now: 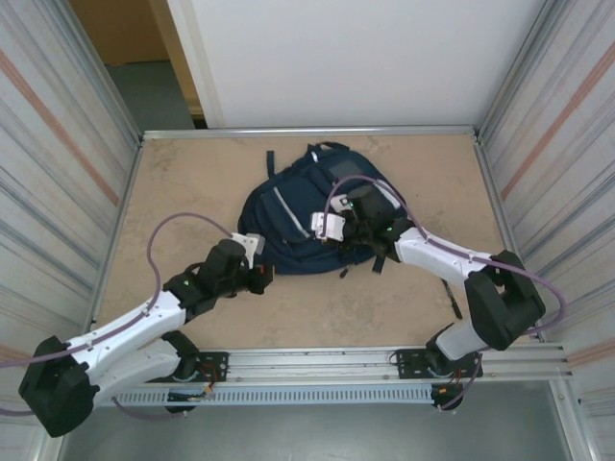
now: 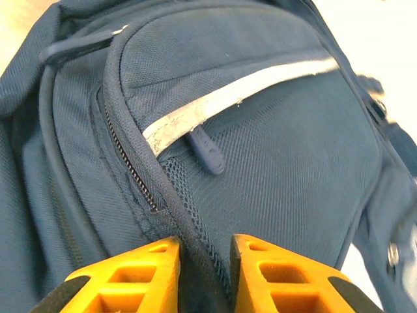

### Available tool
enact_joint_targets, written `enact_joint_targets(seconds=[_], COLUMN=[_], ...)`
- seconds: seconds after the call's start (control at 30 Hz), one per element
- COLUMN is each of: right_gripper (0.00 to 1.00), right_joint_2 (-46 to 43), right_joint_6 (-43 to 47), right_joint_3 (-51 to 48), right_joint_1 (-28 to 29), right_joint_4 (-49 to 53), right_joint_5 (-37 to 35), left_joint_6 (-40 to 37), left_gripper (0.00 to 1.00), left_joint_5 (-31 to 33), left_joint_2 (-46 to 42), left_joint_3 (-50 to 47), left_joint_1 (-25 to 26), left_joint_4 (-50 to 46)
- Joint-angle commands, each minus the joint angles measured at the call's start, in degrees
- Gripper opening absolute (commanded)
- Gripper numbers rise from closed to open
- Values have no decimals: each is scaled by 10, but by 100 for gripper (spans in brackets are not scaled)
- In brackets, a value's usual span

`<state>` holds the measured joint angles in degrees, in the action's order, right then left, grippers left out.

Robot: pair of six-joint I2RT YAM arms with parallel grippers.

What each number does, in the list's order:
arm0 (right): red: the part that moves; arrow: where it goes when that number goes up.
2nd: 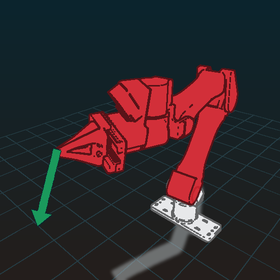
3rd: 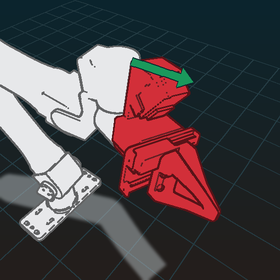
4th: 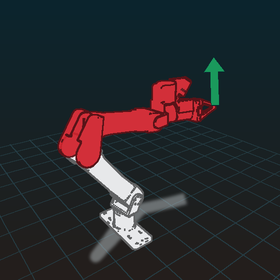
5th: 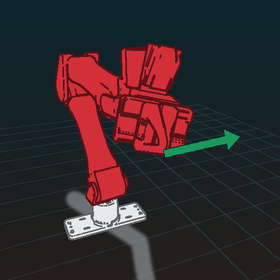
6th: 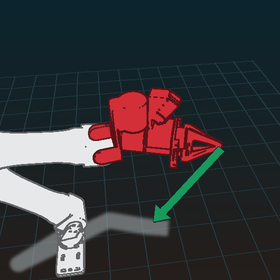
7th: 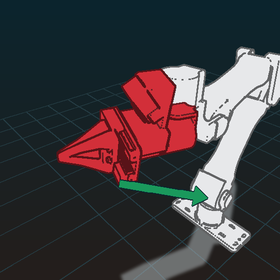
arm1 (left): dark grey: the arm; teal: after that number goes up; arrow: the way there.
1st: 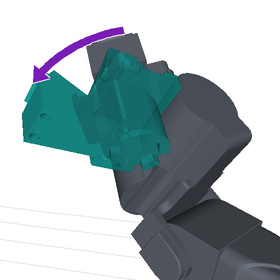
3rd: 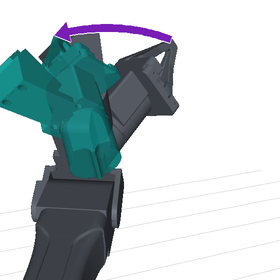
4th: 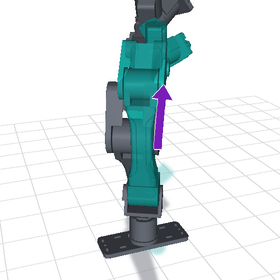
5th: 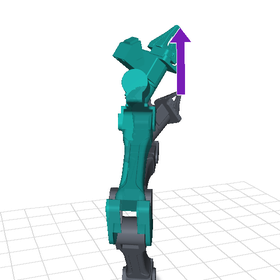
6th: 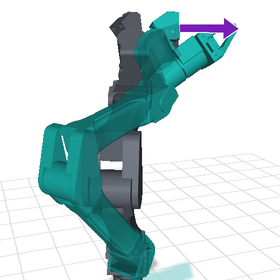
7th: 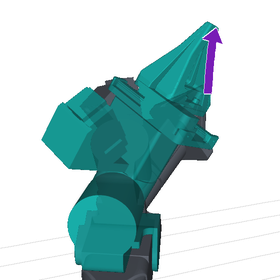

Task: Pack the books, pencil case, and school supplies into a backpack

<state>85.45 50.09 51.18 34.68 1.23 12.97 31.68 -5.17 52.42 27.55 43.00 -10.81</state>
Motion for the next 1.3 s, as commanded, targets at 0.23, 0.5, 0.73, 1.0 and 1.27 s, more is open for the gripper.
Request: enact_joint_targets(seconds=[0.23,0.5,0.73,1.0,1.27], right_gripper=[39,56,54,56,56], right_joint_2=[-122,-68,53,55,-5], right_joint_6=[-47,-274,-513,-583,-108], right_joint_3=[-47,31,184,191,54], right_joint_1=[-2,-11,-13,-36,-51], right_joint_4=[8,-41,84,190,85], right_joint_5=[56,-11,-69,-100,37], left_joint_6=[16,7,33,46,80], left_gripper=[10,36,43,44,43], left_joint_5=[80,-30,-89,-99,-92], left_joint_2=[10,38,95,253,338], left_joint_3=[41,72,109,231,280], left_joint_1=[18,-96,-97,-52,-57], left_joint_4=[-38,8,39,-2,-7])
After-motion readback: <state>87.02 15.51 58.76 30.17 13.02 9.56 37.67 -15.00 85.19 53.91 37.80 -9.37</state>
